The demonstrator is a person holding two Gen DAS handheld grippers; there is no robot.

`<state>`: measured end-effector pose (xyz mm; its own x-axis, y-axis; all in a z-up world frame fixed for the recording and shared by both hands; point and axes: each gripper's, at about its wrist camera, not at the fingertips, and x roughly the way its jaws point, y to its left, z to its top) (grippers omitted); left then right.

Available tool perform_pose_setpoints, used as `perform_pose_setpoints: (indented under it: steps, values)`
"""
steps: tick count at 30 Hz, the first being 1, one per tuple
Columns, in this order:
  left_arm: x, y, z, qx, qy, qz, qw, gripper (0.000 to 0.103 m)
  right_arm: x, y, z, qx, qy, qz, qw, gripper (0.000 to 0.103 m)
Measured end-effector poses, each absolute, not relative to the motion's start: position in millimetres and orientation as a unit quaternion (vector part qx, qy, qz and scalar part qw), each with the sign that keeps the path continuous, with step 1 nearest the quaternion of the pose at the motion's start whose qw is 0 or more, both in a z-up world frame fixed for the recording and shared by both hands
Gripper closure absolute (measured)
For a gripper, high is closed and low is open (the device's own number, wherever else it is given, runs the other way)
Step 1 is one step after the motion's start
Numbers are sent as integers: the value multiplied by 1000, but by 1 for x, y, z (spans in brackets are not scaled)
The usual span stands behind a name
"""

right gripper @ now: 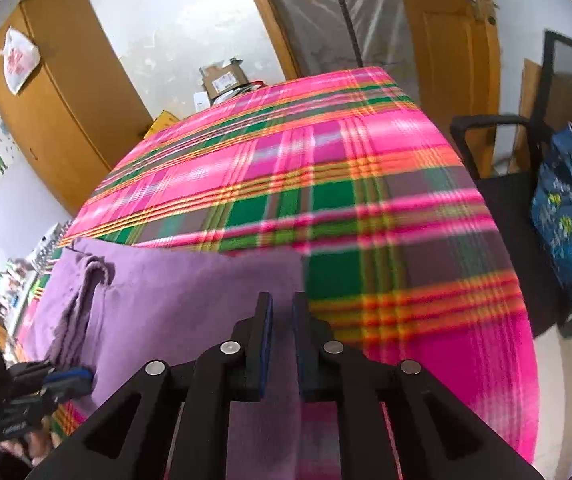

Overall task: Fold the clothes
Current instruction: 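Smooth the folded lilac garment with both open grippers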

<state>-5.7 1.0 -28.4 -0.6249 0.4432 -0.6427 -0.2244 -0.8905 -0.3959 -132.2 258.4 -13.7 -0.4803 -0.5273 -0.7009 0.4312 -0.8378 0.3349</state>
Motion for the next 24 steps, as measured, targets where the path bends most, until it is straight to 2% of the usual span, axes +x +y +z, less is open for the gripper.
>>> perform_pose_setpoints:
  steps: [5,19,24]
  values:
    - [-5,2,-29,-388,-142,891,188,94,-109,288,-21,446,-91,-841,291,70]
    - [-4,4,-27,-391,-138,891,182,94,-95,305,-34,496,-182,-764,370,69]
    - [-4,3,-28,-391,-140,891,184,94,-98,313,-42,532,-237,-717,383,69]
